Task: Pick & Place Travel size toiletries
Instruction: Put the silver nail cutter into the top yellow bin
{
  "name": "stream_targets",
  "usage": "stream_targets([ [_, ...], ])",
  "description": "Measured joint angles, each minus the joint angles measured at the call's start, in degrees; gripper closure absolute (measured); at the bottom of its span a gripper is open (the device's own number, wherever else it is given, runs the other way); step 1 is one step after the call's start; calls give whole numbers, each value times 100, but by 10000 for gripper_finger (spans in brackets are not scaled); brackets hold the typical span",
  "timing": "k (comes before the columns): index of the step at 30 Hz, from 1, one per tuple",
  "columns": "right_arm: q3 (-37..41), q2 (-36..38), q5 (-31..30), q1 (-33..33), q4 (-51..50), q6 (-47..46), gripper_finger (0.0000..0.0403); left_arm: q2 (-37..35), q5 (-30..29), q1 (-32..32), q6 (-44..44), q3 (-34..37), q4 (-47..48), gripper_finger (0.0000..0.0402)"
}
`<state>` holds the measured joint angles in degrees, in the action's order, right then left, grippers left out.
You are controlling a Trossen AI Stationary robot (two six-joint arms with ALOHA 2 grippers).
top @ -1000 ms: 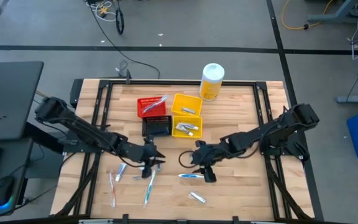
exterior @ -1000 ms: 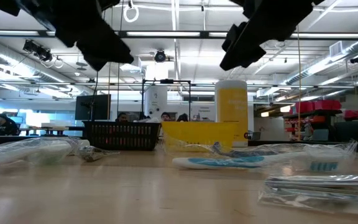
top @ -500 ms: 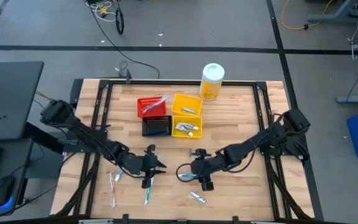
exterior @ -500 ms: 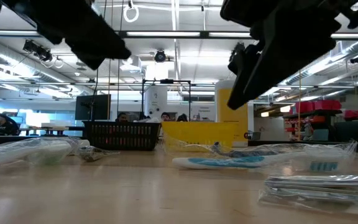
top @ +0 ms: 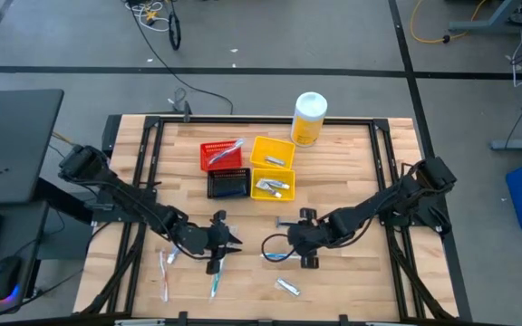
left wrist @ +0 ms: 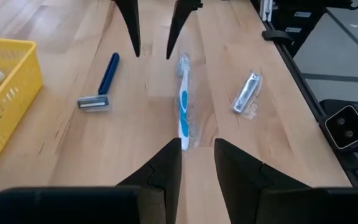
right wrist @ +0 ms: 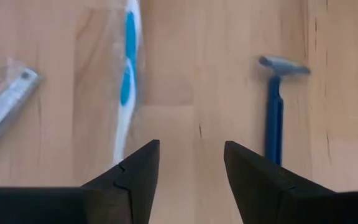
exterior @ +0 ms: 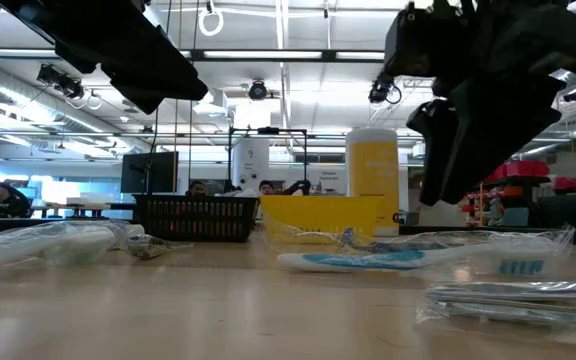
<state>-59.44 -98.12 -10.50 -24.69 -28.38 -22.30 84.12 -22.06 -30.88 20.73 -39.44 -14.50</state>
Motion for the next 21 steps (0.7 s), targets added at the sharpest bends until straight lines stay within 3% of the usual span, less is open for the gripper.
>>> stream_targets([
  [9, -2, 22, -125, 120, -637, 14, 213, 0, -223, 104, -24, 0, 2, 299],
  [21, -2, 22, -124, 618, -653, 193, 210, -175, 708, 783, -17, 0, 311, 299],
])
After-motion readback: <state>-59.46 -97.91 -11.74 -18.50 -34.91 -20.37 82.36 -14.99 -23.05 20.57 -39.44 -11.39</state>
